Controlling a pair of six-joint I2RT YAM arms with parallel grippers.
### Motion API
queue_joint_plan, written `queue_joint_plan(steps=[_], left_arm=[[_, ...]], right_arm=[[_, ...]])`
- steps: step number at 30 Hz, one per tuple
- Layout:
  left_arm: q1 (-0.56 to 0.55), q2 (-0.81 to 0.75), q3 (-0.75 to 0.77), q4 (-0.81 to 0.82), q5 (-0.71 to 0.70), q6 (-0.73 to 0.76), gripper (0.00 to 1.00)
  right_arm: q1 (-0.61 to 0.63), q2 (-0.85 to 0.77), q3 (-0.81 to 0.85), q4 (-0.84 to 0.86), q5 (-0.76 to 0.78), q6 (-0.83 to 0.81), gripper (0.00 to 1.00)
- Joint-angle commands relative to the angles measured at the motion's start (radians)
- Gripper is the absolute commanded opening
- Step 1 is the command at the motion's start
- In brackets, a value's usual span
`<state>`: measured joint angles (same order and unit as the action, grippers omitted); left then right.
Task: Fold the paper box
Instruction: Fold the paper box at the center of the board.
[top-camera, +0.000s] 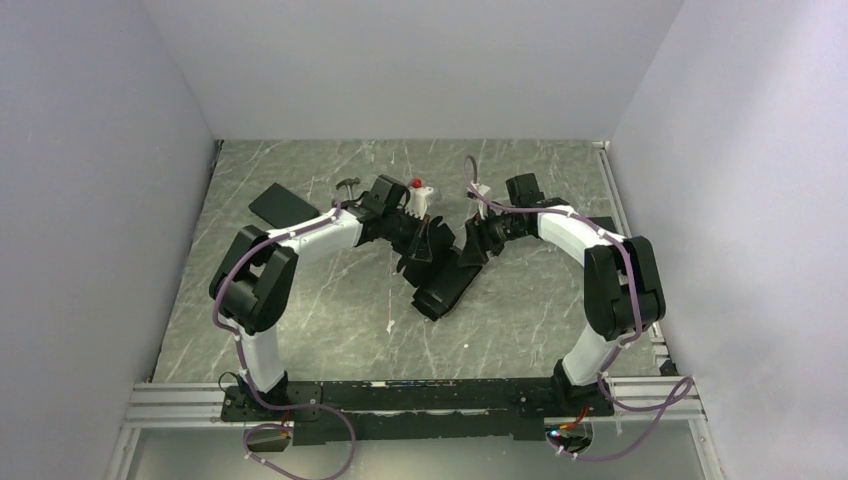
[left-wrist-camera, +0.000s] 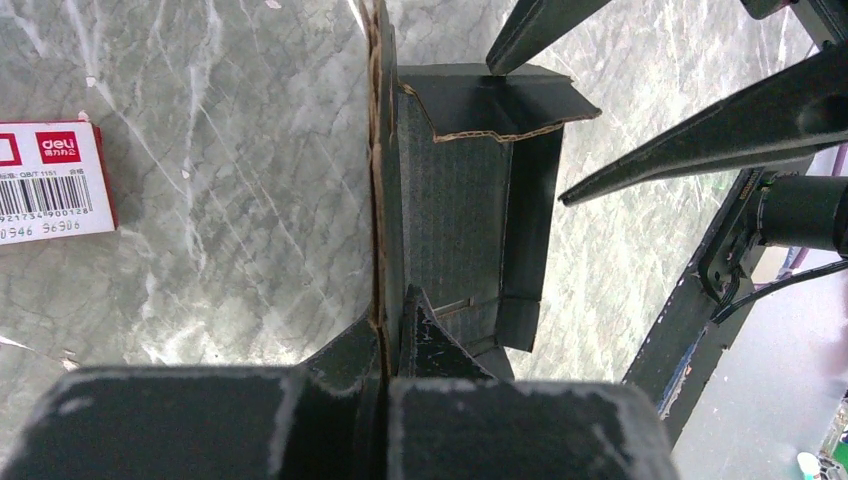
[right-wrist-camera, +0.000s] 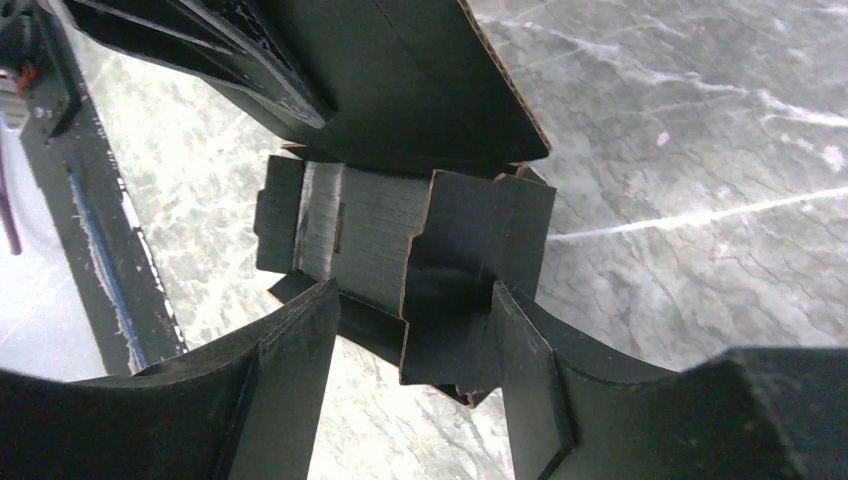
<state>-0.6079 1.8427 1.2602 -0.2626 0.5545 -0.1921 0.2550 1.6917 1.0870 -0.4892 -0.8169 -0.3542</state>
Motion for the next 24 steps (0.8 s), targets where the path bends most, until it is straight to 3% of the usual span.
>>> queue_joint_plan(steps=[1, 10, 24], left_arm=[[-0.013, 0.008, 0.050, 0.042, -0.024, 0.026, 0.00], [-0.022, 0.017, 0.060, 0.028, -0.051, 0.029, 0.00], [-0.030, 0.022, 0.064, 0.027, -0.058, 0.029, 0.00]], right_arm=[[0.005, 0.020, 0.040, -0.038, -0.165, 0.028, 0.63], [-0.043, 0.070, 0.028, 0.032, -0.225, 0.169, 0.68], [-0.088, 0.143, -0.001, 0.145, -0.236, 0.384, 0.49]])
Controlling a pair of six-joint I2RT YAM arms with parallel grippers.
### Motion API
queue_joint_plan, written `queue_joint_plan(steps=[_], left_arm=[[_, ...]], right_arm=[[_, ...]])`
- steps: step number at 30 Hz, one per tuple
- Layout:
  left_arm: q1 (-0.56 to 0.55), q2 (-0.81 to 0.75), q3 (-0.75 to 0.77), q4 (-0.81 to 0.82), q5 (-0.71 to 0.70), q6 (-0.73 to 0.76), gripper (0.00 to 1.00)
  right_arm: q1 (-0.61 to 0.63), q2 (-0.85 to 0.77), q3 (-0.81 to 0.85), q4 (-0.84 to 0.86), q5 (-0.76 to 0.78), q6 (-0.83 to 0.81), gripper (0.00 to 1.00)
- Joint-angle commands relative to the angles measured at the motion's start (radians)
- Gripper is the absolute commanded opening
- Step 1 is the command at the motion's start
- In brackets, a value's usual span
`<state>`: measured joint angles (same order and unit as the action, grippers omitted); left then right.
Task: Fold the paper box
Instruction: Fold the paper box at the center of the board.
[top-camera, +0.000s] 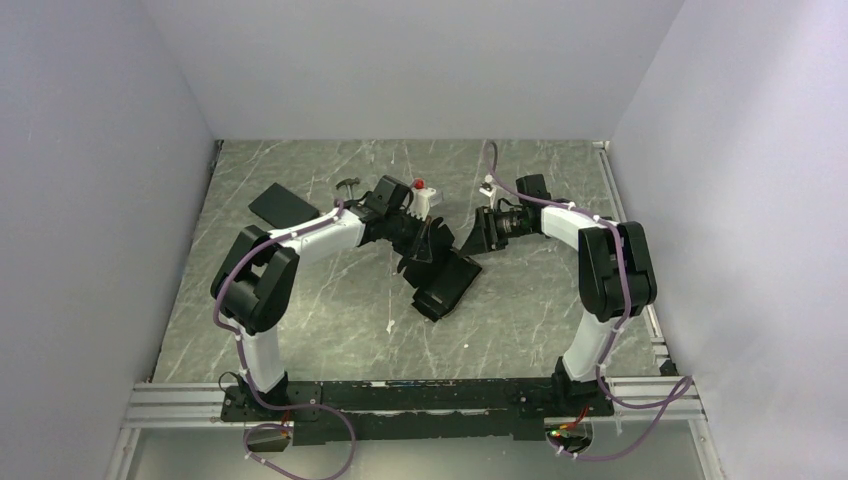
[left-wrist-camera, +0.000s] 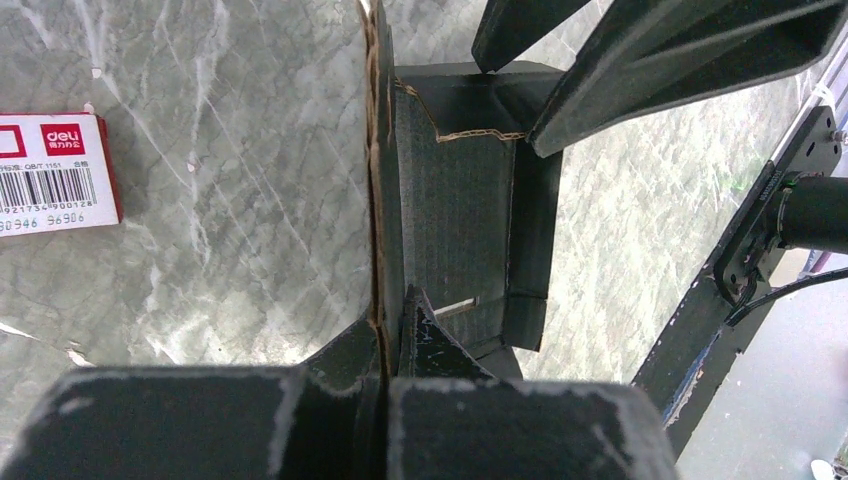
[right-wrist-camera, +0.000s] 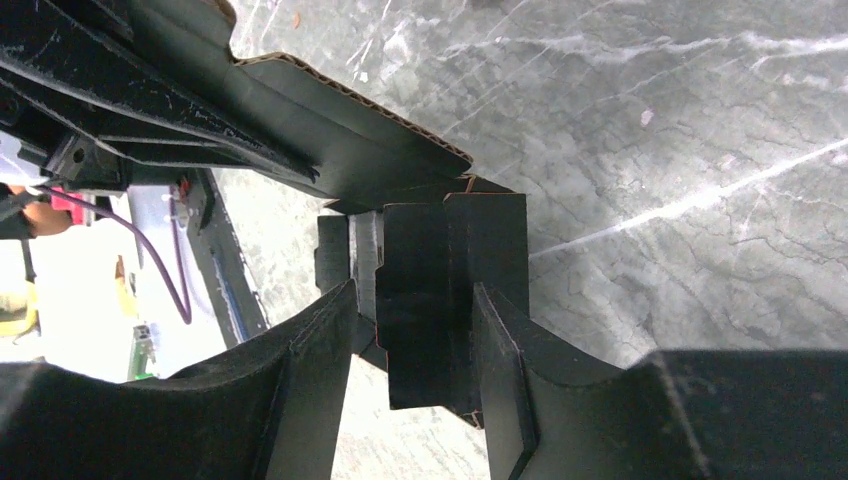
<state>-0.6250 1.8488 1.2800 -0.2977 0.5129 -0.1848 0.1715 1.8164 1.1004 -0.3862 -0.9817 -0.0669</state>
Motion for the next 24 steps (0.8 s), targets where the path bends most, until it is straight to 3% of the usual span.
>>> queue_joint_plan(steps=[1, 6, 15, 20, 24], left_arm=[[-0.013, 0.016, 0.042, 0.061, -0.015, 0.022, 0.00], [-0.013, 0.021, 0.044, 0.062, -0.016, 0.022, 0.00], [-0.016, 0.027, 0.053, 0.061, -0.017, 0.021, 0.00], [-0.016, 0.029, 0.052, 0.061, -0.019, 0.018, 0.00], [-0.016, 0.032, 0.060, 0.048, -0.025, 0.017, 0.00]], right_arm=[[-0.010, 0.025, -0.013, 0.043, -0.078, 0.109, 0.49], [-0.028, 0.048, -0.024, 0.081, -0.116, 0.173, 0.47], [-0.033, 0.071, -0.034, 0.088, -0.094, 0.193, 0.33], [-0.031, 0.077, -0.014, 0.032, -0.053, 0.133, 0.36], [-0.017, 0.069, -0.002, -0.003, -0.024, 0.092, 0.45]])
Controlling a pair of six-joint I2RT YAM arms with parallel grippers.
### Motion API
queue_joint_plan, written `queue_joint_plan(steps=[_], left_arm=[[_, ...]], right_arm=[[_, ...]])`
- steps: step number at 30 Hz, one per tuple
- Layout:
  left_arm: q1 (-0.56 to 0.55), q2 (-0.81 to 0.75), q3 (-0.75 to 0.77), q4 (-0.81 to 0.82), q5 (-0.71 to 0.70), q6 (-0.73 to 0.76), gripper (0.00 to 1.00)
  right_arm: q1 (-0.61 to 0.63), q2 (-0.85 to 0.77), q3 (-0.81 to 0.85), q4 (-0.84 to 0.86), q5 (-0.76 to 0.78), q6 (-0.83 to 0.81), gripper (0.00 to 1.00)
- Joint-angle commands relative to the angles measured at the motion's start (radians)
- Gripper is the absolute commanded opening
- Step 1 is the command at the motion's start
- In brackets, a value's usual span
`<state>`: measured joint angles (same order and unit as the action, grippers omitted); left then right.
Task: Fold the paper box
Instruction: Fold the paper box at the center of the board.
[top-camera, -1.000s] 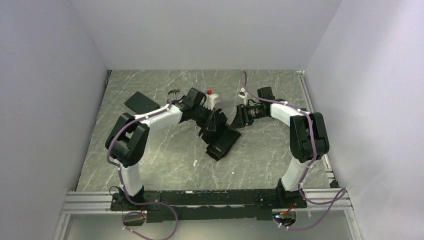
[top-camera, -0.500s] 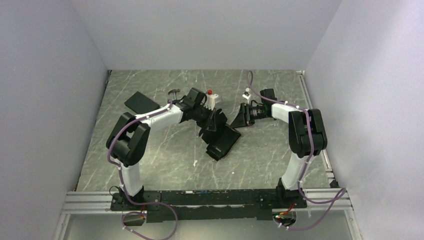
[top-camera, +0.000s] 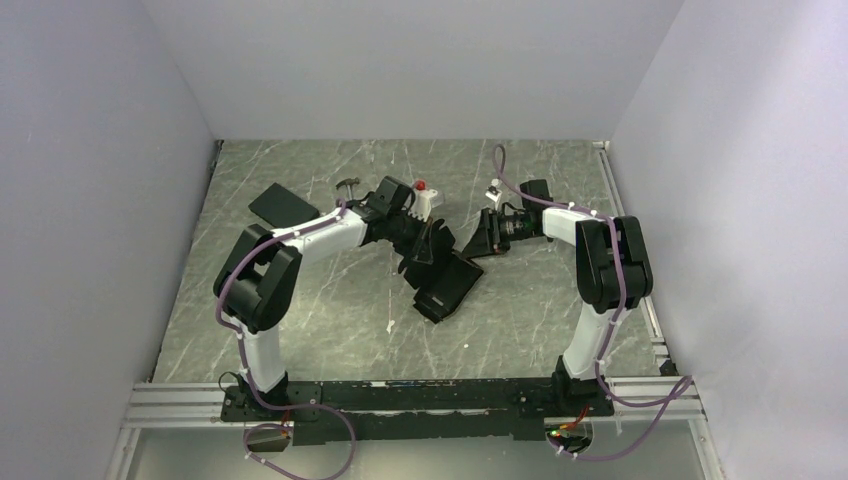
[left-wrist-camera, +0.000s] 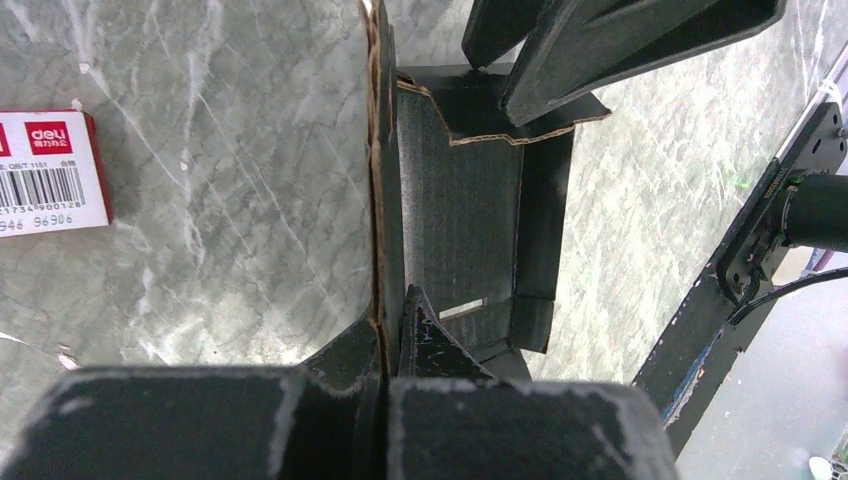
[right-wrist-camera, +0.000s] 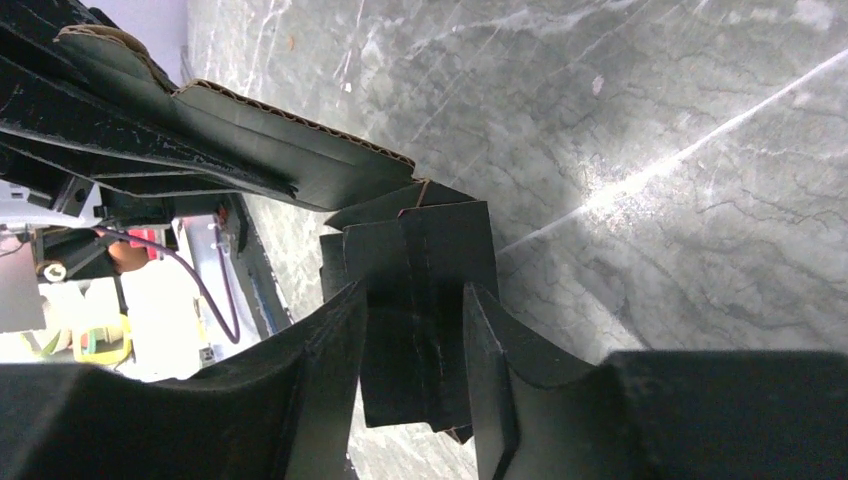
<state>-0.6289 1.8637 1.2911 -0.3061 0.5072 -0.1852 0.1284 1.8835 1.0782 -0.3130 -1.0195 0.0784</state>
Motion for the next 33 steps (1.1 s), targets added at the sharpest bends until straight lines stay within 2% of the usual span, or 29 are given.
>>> queue_joint_plan(steps=[1, 12, 13, 14, 15, 16, 20, 25, 33], left_arm=[[-0.014, 0.017, 0.052, 0.052, -0.021, 0.018, 0.00], [-0.025, 0.017, 0.076, 0.005, -0.062, 0.031, 0.00], [-0.027, 0.018, 0.080, -0.001, -0.065, 0.031, 0.00], [-0.027, 0.019, 0.084, -0.006, -0.069, 0.032, 0.00], [-0.029, 0.021, 0.089, -0.012, -0.077, 0.033, 0.00], [-0.033, 0.021, 0.093, -0.019, -0.088, 0.035, 0.00], [-0.042, 0.025, 0.112, -0.049, -0.117, 0.042, 0.00], [-0.063, 0.031, 0.143, -0.101, -0.171, 0.055, 0.00], [-0.091, 0.041, 0.193, -0.152, -0.227, 0.065, 0.00]], right_arm=[[0.028, 0.000, 0.022, -0.080, 0.021, -0.061, 0.46], [0.069, -0.014, 0.042, -0.135, 0.117, -0.144, 0.39], [0.075, -0.019, 0.042, -0.136, 0.127, -0.150, 0.39], [0.080, -0.108, 0.042, -0.137, 0.137, -0.155, 0.39], [0.085, -0.034, 0.042, -0.139, 0.147, -0.160, 0.40], [0.087, -0.026, 0.042, -0.140, 0.153, -0.162, 0.40], [0.089, -0.028, 0.046, -0.143, 0.151, -0.166, 0.46], [0.093, -0.044, 0.046, -0.148, 0.164, -0.182, 0.46], [0.120, -0.070, 0.032, -0.142, 0.241, -0.204, 0.39]])
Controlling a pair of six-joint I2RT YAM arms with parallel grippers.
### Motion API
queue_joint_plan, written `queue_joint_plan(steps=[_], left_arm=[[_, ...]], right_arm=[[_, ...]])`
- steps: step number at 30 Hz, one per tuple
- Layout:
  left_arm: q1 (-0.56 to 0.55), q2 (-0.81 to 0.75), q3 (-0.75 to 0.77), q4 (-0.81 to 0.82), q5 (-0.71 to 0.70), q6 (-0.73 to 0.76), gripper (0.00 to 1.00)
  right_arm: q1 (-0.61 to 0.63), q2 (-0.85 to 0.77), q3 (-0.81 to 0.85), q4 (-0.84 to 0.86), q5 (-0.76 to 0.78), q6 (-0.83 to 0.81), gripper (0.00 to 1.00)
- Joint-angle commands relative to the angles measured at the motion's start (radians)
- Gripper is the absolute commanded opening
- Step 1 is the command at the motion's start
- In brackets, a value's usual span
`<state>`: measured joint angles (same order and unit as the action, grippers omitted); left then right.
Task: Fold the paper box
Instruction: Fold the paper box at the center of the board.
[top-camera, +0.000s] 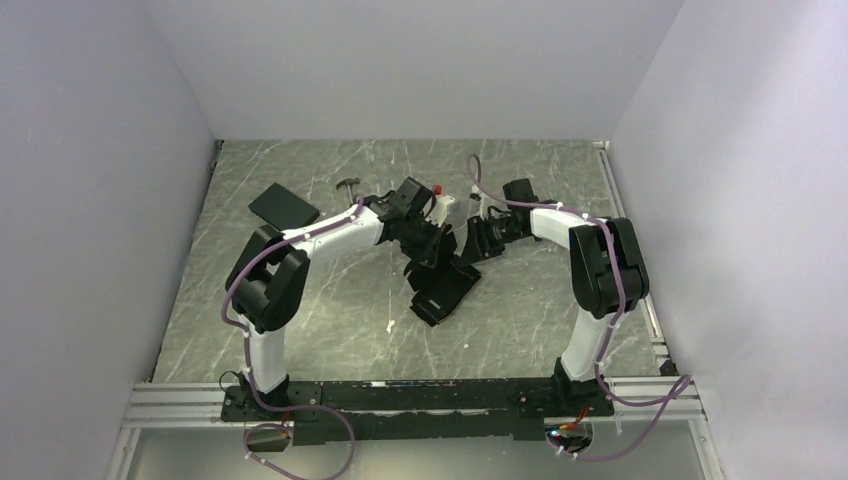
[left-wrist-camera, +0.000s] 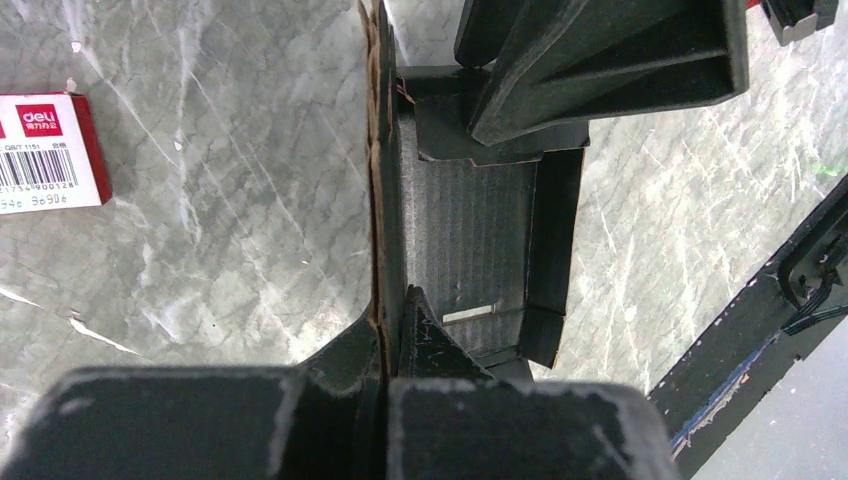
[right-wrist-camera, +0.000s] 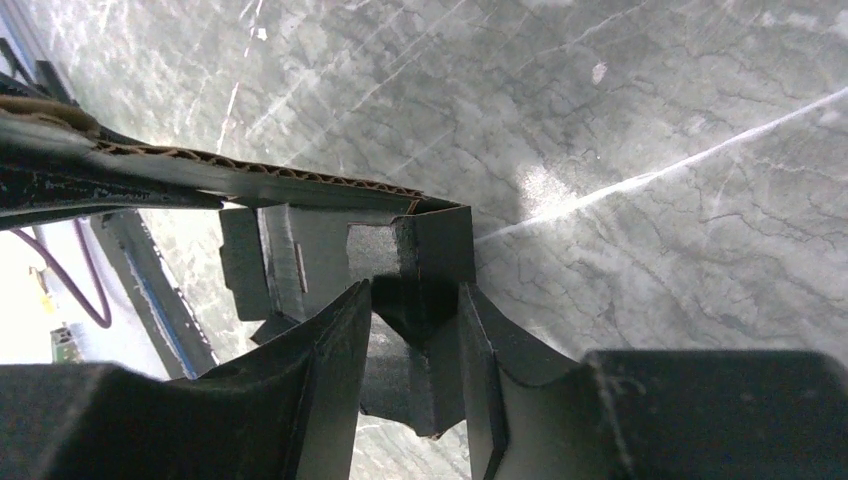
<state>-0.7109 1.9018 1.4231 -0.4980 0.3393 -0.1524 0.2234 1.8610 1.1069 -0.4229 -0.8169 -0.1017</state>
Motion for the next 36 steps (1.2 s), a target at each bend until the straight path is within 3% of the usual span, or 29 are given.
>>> queue_joint_plan(steps=[1, 5, 22, 28, 36], left_arm=[[-0.011, 0.003, 0.063, 0.039, -0.059, 0.030, 0.00], [-0.012, -0.005, 0.055, 0.047, -0.049, 0.017, 0.00], [-0.012, -0.037, 0.000, 0.114, 0.000, -0.077, 0.00], [-0.010, -0.050, -0.029, 0.141, 0.009, -0.101, 0.00], [-0.009, -0.057, -0.046, 0.167, 0.038, -0.128, 0.00]], right_arm=[[0.028, -0.047, 0.004, -0.031, 0.047, -0.024, 0.38], [0.038, -0.046, -0.003, -0.030, 0.075, -0.029, 0.35], [0.077, -0.122, -0.080, 0.050, 0.204, -0.011, 0.38], [0.079, -0.133, -0.088, 0.047, 0.186, -0.027, 0.44], [0.087, -0.132, -0.092, 0.055, 0.251, -0.029, 0.32]])
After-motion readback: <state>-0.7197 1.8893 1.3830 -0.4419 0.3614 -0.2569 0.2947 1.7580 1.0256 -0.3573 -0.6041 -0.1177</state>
